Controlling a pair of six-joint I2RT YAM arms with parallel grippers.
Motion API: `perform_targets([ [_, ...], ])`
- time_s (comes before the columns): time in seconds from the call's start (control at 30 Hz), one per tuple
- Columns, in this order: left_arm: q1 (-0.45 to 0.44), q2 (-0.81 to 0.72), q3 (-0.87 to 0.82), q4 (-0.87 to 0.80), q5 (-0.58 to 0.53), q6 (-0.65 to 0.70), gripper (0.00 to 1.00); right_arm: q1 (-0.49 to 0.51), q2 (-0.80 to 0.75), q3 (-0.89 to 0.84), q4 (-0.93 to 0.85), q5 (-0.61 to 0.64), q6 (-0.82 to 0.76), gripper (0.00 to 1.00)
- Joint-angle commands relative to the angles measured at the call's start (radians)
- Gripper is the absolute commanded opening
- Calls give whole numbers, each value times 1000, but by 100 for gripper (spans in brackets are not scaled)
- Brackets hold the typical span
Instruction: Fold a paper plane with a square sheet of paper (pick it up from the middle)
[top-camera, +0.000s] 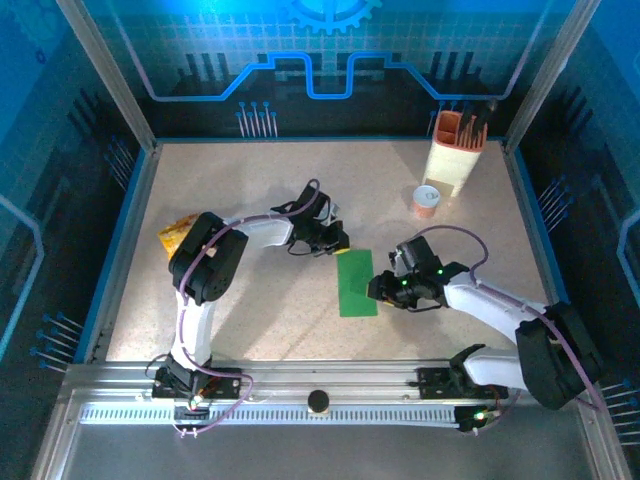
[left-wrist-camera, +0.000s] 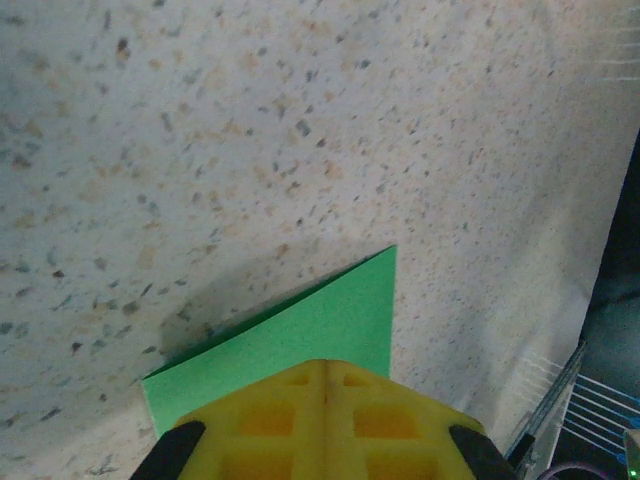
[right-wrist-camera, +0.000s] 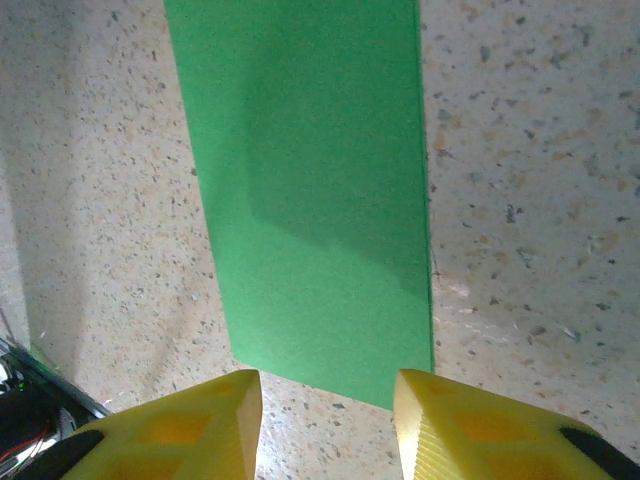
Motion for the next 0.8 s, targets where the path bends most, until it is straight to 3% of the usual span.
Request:
perform_targets([
  [0.0, 1, 40, -26, 13, 38, 36, 0, 12, 7, -18, -12, 6, 18, 41],
  [0.77, 8, 58, -117, -9, -14, 72, 0, 8, 37, -101, 92, -113, 69, 46],
])
